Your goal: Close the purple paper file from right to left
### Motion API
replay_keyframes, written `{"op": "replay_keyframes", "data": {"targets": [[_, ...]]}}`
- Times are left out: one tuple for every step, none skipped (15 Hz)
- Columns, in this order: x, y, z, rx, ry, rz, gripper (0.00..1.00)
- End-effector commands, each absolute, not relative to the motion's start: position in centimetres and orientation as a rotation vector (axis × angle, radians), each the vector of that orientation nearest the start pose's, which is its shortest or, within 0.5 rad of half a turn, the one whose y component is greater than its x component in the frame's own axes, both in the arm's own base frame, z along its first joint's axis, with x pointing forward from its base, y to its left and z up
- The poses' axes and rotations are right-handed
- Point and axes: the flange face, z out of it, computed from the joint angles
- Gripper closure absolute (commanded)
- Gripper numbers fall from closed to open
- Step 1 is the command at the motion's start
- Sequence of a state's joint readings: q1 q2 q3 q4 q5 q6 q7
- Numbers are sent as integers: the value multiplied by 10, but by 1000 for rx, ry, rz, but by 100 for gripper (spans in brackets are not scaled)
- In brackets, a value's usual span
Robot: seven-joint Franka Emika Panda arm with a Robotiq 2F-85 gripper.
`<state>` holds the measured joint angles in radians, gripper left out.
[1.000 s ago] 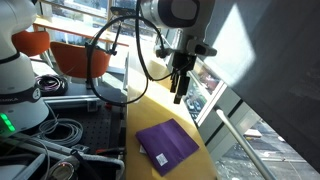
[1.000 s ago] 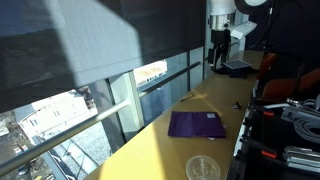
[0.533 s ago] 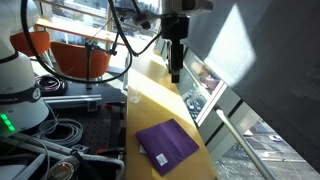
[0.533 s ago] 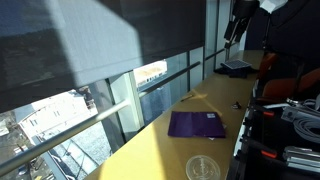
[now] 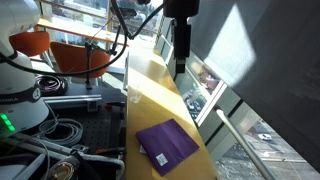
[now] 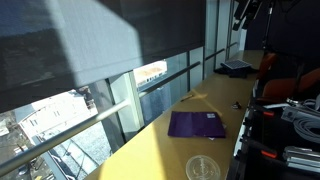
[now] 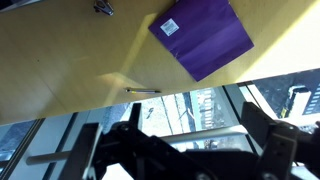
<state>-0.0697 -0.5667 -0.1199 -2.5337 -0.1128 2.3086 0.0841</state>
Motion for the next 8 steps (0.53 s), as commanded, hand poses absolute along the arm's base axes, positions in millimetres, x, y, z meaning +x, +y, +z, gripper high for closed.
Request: {"op": "replay_keyframes", "data": {"targets": [[397, -86, 503, -3126, 323, -538, 0], [397, -88, 505, -3126, 324, -541, 0], [397, -88, 505, -3126, 324, -542, 0], [397, -88, 505, -3126, 324, -542, 0], [397, -88, 505, -3126, 324, -542, 0], [397, -88, 505, -3126, 324, -541, 0], [397, -88, 505, -3126, 324, -541, 0], [397, -88, 505, -3126, 324, -541, 0]]}}
